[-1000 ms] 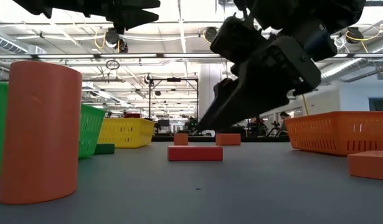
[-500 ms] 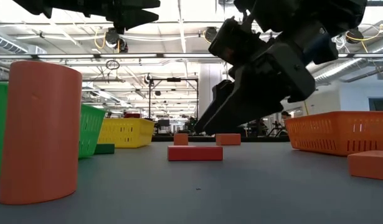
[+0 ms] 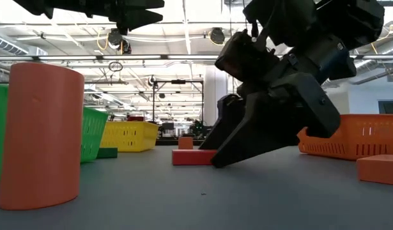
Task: Sort & place blocks by color
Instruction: Put the red block into the orange bin
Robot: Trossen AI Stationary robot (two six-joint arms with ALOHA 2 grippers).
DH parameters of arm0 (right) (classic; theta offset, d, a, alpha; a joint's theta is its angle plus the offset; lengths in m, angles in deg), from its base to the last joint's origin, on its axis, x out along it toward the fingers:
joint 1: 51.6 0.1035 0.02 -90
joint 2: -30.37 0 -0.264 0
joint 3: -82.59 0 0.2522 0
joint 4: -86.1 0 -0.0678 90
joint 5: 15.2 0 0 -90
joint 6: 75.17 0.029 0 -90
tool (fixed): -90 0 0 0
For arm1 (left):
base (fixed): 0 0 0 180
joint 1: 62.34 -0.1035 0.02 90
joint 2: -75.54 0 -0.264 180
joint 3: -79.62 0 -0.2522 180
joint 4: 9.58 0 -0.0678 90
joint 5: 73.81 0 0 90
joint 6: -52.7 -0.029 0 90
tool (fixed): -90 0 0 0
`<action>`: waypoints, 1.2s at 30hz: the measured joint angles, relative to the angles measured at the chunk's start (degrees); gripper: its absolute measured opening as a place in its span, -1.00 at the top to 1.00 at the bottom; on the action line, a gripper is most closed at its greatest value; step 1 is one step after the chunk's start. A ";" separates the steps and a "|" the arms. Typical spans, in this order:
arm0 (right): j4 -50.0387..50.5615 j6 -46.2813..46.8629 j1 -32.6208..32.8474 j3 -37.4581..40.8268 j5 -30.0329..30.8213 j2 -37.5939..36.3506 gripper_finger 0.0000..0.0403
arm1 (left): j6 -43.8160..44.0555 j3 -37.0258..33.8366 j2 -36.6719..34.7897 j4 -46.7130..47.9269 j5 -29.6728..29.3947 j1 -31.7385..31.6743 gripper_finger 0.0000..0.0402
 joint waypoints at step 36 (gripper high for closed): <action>48.00 10.87 -0.17 0.09 19.68 -31.65 0.37 | 0.02 0.00 0.00 1.10 0.00 -0.02 -0.27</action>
